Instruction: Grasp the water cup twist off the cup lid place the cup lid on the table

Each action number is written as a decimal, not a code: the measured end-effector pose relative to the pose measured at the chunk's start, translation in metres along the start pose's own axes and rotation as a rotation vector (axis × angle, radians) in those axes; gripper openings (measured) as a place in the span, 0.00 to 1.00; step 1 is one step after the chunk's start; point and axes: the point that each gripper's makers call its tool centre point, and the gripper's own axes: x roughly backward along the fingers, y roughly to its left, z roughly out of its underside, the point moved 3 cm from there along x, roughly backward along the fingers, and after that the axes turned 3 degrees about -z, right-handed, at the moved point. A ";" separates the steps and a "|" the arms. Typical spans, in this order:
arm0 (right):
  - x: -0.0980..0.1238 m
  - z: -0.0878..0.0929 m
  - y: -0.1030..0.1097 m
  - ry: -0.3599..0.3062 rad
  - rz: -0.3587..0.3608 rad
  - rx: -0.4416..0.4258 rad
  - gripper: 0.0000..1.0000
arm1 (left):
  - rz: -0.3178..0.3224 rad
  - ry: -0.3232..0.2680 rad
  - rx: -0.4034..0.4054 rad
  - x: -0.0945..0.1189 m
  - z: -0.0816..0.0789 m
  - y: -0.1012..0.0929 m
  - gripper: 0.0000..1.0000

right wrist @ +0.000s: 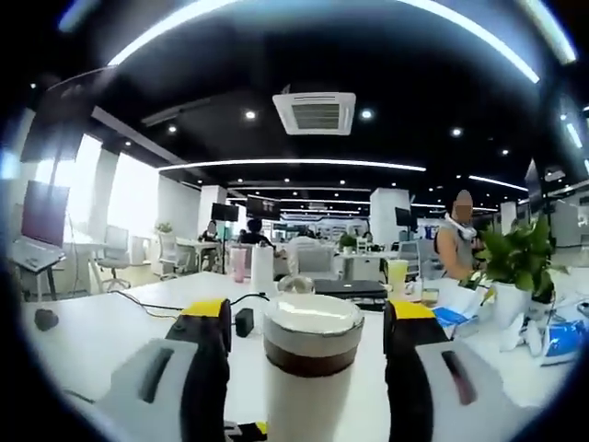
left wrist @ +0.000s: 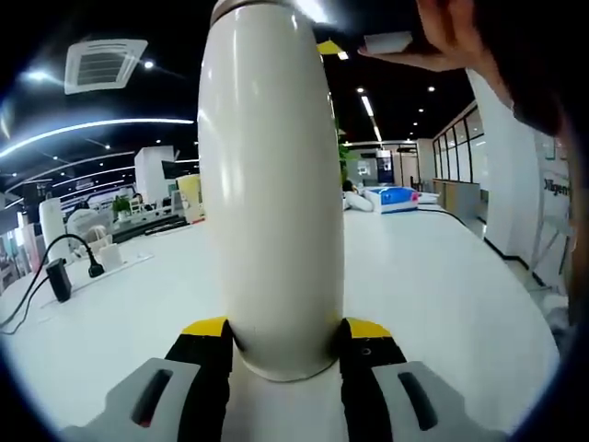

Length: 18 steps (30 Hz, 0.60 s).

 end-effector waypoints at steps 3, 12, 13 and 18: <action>-0.001 -0.001 -0.002 -0.002 0.006 -0.001 0.68 | 0.001 0.000 0.000 -0.001 0.000 0.001 0.47; -0.003 0.000 -0.007 -0.012 -0.005 -0.027 0.49 | 0.003 -0.002 0.003 -0.003 0.000 0.001 0.47; -0.003 -0.001 -0.005 -0.019 -0.017 -0.034 0.47 | 0.004 -0.003 0.001 -0.003 0.000 0.001 0.47; -0.003 0.002 -0.004 -0.003 -0.078 -0.006 0.47 | 0.004 -0.003 0.005 -0.003 0.000 0.001 0.47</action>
